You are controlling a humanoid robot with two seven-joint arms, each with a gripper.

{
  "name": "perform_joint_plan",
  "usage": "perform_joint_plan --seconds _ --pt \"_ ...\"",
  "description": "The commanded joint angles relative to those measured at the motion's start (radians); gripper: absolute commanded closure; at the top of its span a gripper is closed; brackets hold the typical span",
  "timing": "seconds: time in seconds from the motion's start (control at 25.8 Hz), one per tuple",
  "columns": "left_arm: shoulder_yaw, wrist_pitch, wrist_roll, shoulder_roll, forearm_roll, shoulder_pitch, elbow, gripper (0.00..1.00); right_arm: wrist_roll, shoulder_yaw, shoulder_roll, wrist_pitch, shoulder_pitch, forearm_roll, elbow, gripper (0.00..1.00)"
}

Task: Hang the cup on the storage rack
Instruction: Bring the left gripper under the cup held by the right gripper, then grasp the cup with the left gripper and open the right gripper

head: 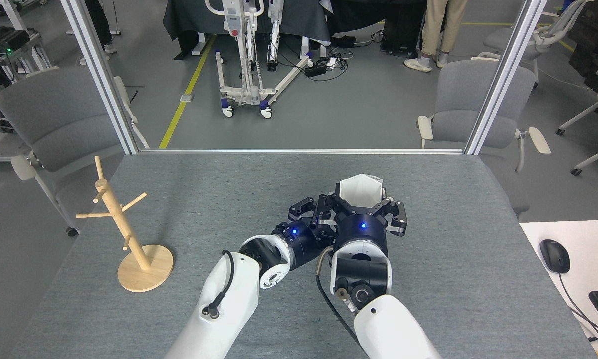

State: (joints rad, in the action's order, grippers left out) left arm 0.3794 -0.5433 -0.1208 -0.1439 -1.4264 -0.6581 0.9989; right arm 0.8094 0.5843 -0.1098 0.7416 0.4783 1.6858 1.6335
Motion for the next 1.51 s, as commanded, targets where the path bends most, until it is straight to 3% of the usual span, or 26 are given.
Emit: perform_joint_plan --seconds 0.0,0.43,0.62,0.81,1.12,1.24,1.47 --pt "0.003 0.143 0.113 0.0 -0.005 0.002 0.003 0.01 -0.006 -0.001 -0.002 0.001 -0.001 -0.001 -0.001 1.0" --pt "0.067 0.278 0.151 0.003 -0.023 0.009 0.006 0.01 -0.01 0.002 -0.002 0.001 -0.013 -0.003 -0.012 1.0" --pt "0.067 0.286 0.171 0.003 -0.062 0.011 0.007 0.01 -0.009 0.032 0.004 0.001 -0.01 -0.003 -0.012 1.0" --pt "0.067 0.315 0.19 0.004 -0.177 0.012 0.003 0.01 -0.009 0.066 0.018 0.002 -0.009 -0.003 -0.014 1.0" --pt "0.065 0.319 0.193 0.004 -0.181 0.034 0.004 0.02 -0.009 0.068 0.021 0.001 -0.01 -0.003 -0.014 1.0" --pt "0.065 0.321 0.193 0.004 -0.181 0.037 0.003 0.06 -0.009 0.068 0.021 0.001 -0.009 -0.003 -0.014 1.0" --pt "0.061 0.319 0.187 0.004 -0.181 0.037 0.003 0.25 -0.009 0.068 0.021 0.002 -0.009 -0.003 -0.021 1.0"
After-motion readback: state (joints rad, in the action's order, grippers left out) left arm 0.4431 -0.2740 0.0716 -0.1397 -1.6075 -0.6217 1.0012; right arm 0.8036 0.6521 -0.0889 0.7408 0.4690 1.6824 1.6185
